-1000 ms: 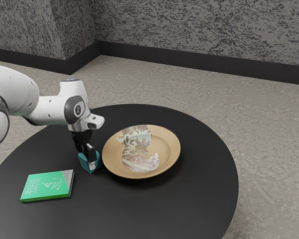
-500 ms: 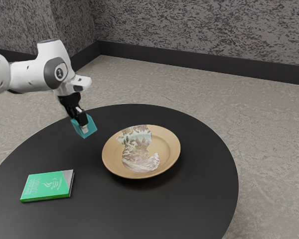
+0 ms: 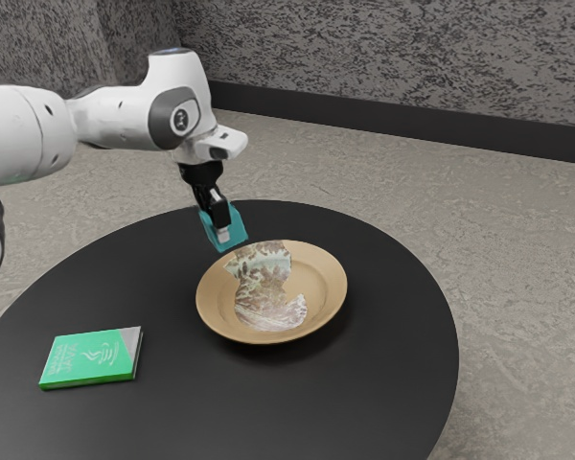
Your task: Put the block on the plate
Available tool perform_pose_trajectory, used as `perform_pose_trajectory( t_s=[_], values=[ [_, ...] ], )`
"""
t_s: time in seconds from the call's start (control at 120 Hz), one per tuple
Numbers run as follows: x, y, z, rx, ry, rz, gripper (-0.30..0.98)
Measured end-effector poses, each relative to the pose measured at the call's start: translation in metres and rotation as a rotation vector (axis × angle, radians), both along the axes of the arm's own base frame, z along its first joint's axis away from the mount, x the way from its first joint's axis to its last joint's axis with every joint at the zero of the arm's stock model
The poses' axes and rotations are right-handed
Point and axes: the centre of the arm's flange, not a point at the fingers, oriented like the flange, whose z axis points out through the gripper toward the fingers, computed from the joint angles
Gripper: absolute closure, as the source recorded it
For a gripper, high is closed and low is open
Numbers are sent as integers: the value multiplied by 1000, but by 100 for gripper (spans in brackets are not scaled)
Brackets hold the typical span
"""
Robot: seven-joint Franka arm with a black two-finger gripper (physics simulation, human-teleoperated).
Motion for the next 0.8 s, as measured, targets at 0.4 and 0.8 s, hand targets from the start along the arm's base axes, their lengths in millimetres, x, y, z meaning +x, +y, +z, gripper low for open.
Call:
perform_pose_trajectory(
  t_s=[0.4, 0.8],
  values=[
    [16, -60, -44, 25, 58, -43, 30],
    [24, -61, -93, 39, 107, 0, 30]
  ],
)
